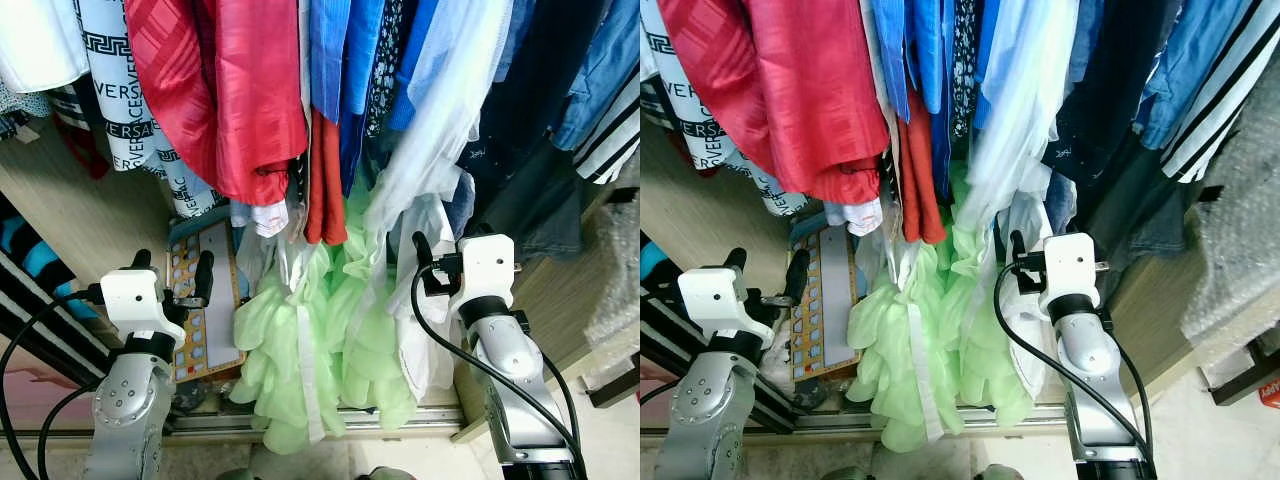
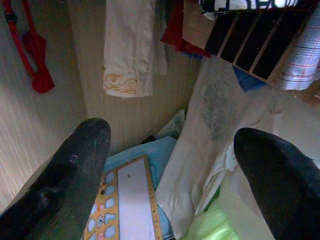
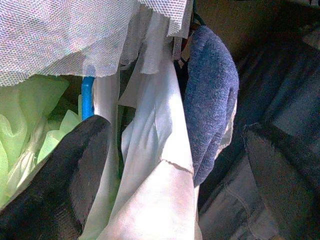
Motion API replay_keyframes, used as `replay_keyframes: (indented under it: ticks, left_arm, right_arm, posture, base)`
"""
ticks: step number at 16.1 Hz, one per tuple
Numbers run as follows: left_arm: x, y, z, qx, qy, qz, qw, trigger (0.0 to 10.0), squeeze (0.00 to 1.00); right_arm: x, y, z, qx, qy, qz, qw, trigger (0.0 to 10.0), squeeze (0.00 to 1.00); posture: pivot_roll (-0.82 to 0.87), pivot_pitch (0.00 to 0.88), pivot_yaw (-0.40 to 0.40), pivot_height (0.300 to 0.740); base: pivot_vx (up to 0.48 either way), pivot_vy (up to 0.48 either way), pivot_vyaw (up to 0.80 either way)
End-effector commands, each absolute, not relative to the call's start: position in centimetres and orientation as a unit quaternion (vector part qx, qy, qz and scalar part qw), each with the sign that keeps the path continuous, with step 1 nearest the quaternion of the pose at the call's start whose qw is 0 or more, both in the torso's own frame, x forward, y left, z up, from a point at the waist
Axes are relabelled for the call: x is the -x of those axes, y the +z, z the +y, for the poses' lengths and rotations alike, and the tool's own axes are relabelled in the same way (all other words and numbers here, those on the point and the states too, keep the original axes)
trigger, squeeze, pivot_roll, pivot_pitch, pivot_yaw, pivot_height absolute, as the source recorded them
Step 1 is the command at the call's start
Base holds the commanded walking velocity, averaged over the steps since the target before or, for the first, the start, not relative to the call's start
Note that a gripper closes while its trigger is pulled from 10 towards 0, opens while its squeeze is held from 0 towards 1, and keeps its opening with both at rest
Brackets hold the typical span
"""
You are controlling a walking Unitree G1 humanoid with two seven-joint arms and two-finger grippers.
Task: Clean up the room
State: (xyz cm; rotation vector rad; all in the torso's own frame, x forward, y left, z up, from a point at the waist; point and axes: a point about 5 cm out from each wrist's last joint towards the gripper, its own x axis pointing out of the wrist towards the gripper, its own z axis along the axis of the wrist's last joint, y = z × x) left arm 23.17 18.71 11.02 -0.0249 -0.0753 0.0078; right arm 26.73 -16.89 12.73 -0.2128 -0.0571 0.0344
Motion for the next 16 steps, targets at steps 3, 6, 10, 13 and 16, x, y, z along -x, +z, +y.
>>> replay_keyframes:
  ticks: [3,6,10,13,16]
  left_arm:
    - [-25.7,10.0,20.0,0.044,0.033,0.032,0.998,10.0,0.0]
    - [-22.8,8.4,19.5,0.057,0.017,0.049,0.997,10.0,0.0]
    - [-21.5,8.9,19.9,0.05,0.025,0.028,0.998,10.0,0.0]
    - [-19.8,9.2,20.7,0.038,0.06,0.023,0.997,10.0,0.0]
    - [-19.6,9.8,19.6,0.047,0.021,0.008,0.999,10.0,0.0]
  right_arm:
    - [-30.2,10.2,-15.3,-0.012,0.009,0.055,0.998,10.0,0.0]
    - [-28.0,10.3,-17.9,-0.019,-0.012,0.033,0.999,10.0,0.0]
    - [-26.9,10.2,-18.0,-0.01,0.016,0.025,1.0,10.0,0.0]
    - [-25.9,11.0,-17.4,0.01,0.042,0.003,0.999,10.0,0.0]
    - [-25.4,11.6,-15.7,0.043,0.104,-0.017,0.993,10.0,0.0]
  posture:
    - [0.06,0.024,-0.042,0.74]
    - [0.07,0.027,-0.053,0.74]
    - [0.06,0.028,-0.049,0.74]
    - [0.06,0.034,-0.04,0.74]
    - [0.07,0.04,-0.038,0.74]
  base:
    - [0.0,0.0,0.0]
    - [0.0,0.0,0.0]
    - [0.0,0.0,0.0]
    - [0.0,0.0,0.0]
    - [0.0,0.0,0.27]
